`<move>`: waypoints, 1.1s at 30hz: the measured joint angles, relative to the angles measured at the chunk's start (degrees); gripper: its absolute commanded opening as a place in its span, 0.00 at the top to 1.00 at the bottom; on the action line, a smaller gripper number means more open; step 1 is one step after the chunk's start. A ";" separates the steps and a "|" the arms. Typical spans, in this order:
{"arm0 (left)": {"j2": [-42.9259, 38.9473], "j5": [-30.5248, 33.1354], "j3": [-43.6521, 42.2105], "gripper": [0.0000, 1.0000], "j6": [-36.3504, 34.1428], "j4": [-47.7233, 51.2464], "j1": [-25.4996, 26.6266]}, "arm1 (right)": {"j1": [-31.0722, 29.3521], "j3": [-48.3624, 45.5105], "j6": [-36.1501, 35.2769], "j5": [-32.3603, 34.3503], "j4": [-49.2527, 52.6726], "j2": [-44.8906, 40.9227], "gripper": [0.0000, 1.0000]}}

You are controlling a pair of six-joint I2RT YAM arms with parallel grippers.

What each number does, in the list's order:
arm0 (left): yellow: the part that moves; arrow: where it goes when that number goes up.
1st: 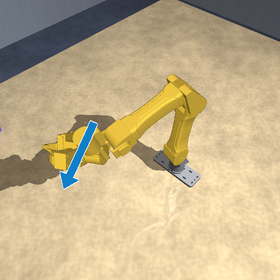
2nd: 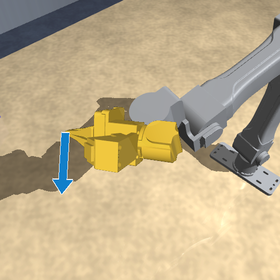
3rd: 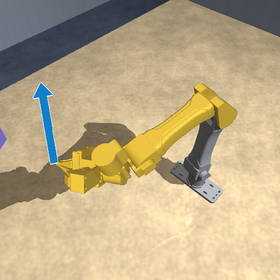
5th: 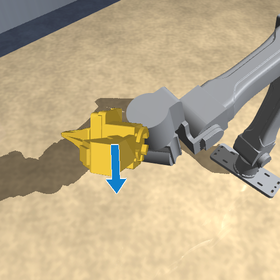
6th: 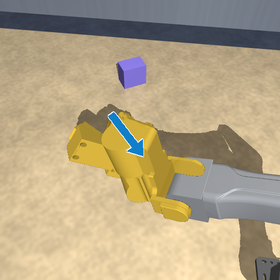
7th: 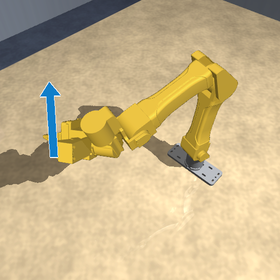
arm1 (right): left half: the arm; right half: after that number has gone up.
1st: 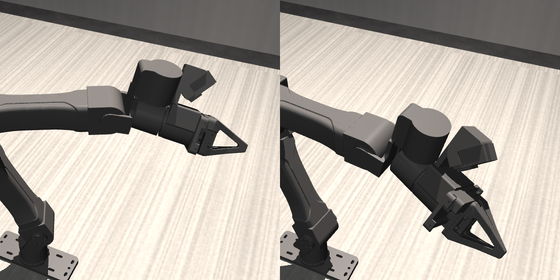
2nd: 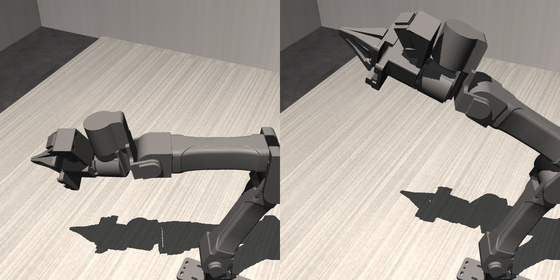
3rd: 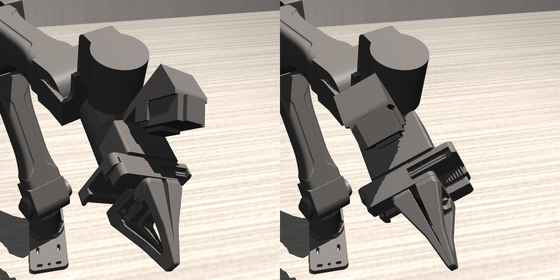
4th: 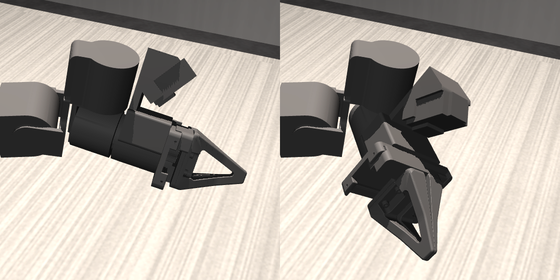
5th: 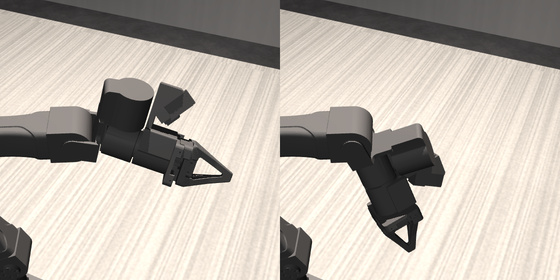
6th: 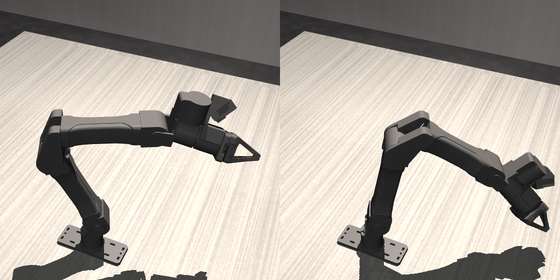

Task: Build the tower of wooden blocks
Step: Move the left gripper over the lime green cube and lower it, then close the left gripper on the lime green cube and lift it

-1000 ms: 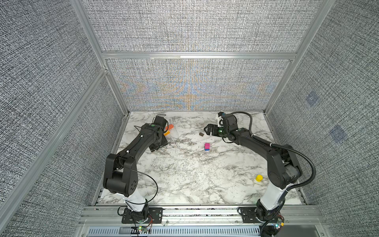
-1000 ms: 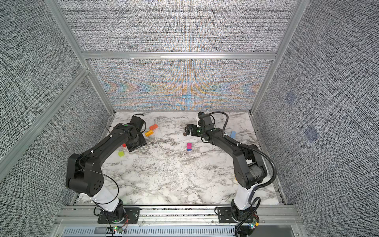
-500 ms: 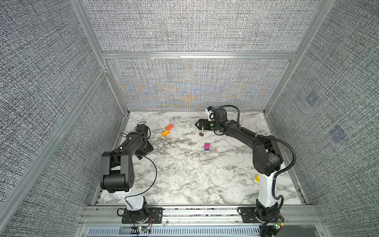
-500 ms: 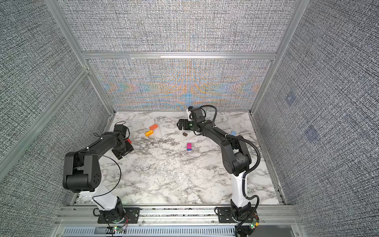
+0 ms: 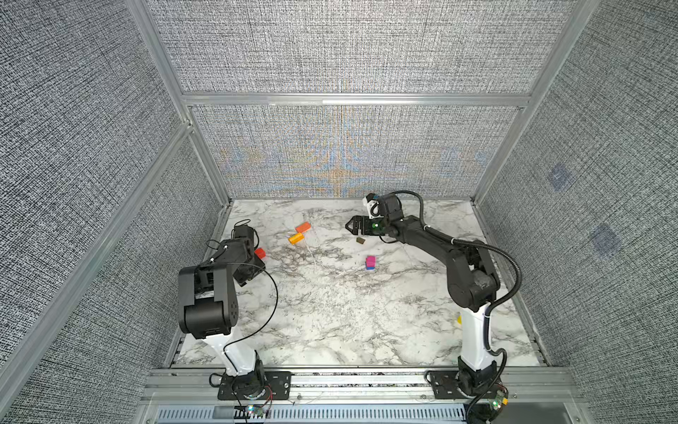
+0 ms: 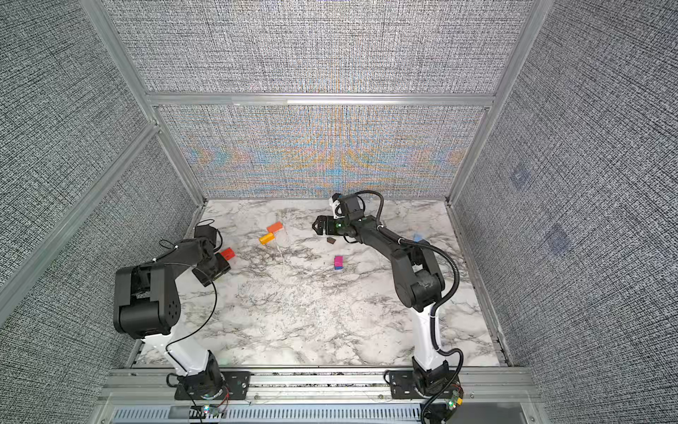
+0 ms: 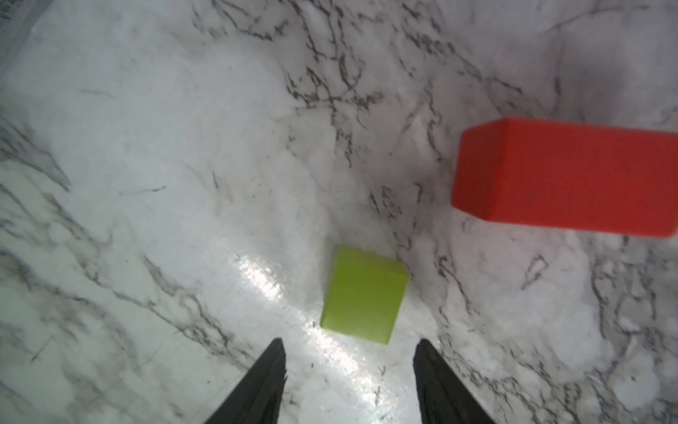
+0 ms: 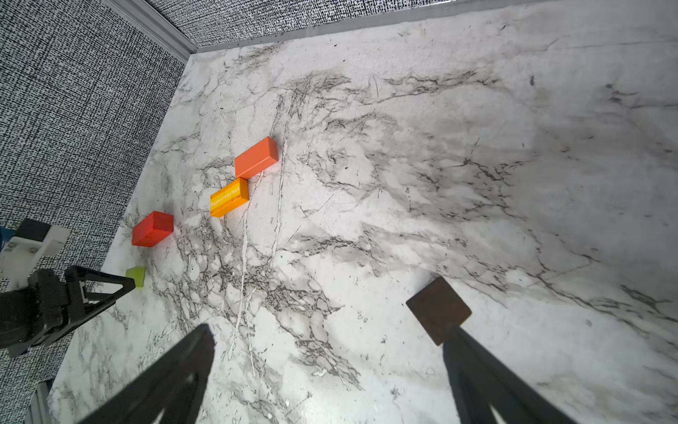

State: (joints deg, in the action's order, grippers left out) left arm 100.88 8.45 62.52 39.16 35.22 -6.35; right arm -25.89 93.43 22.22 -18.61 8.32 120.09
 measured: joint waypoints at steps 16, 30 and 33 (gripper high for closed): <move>5.51 -1.44 4.63 0.52 -2.75 -2.75 -1.64 | 0.00 0.00 0.44 -1.07 -0.24 0.63 0.01; 6.14 -3.02 4.24 0.74 -3.56 -2.75 -1.62 | 0.74 -0.76 1.14 -1.77 -1.81 0.63 0.01; 5.77 -3.04 3.93 0.75 -3.61 -2.43 -1.27 | 0.79 -0.85 1.29 -1.97 -2.21 0.63 0.01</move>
State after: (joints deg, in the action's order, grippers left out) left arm 106.65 5.41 66.46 35.55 32.80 -7.62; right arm -25.10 92.58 23.51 -20.58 6.11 120.73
